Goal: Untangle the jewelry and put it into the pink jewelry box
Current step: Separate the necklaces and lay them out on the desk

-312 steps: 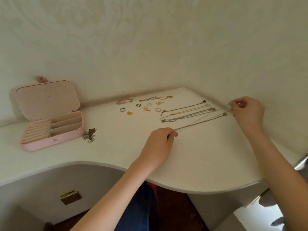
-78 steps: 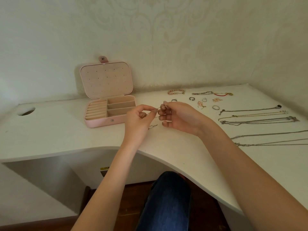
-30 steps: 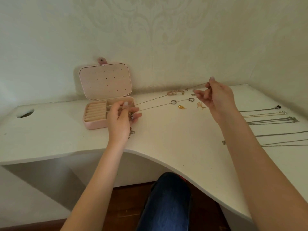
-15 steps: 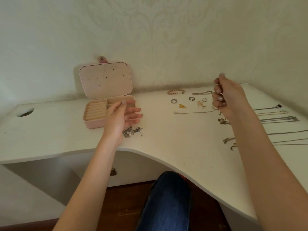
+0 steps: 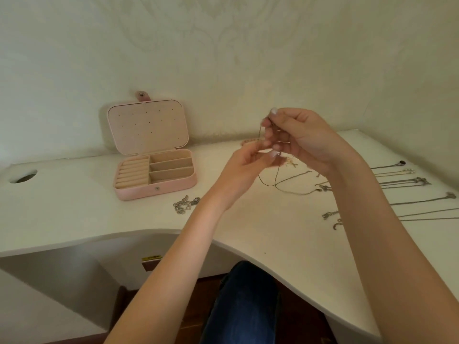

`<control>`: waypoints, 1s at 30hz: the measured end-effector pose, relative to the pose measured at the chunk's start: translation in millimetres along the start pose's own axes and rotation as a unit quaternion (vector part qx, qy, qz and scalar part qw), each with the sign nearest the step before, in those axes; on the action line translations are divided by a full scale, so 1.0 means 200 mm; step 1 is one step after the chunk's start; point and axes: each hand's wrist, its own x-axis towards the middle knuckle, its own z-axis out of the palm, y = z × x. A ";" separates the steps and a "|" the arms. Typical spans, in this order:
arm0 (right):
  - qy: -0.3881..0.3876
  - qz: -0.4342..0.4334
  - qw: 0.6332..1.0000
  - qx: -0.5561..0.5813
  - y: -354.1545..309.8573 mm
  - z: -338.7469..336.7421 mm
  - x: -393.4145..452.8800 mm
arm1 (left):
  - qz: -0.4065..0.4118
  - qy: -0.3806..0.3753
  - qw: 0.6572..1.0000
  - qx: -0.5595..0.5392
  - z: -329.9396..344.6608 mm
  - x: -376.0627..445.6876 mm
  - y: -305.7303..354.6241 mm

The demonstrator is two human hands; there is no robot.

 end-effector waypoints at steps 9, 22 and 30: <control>0.078 0.031 0.995 -0.045 -0.07 -0.11 -0.02 | -0.035 -0.008 0.999 -0.018 -0.07 -0.07 -0.04; 0.101 0.110 0.989 -0.005 -0.02 -0.16 -0.05 | -0.071 0.065 0.995 0.021 -0.22 -0.17 -0.13; 0.226 0.105 0.965 0.080 0.03 -0.25 -0.06 | -0.075 0.108 0.987 0.093 -0.31 -0.17 -0.11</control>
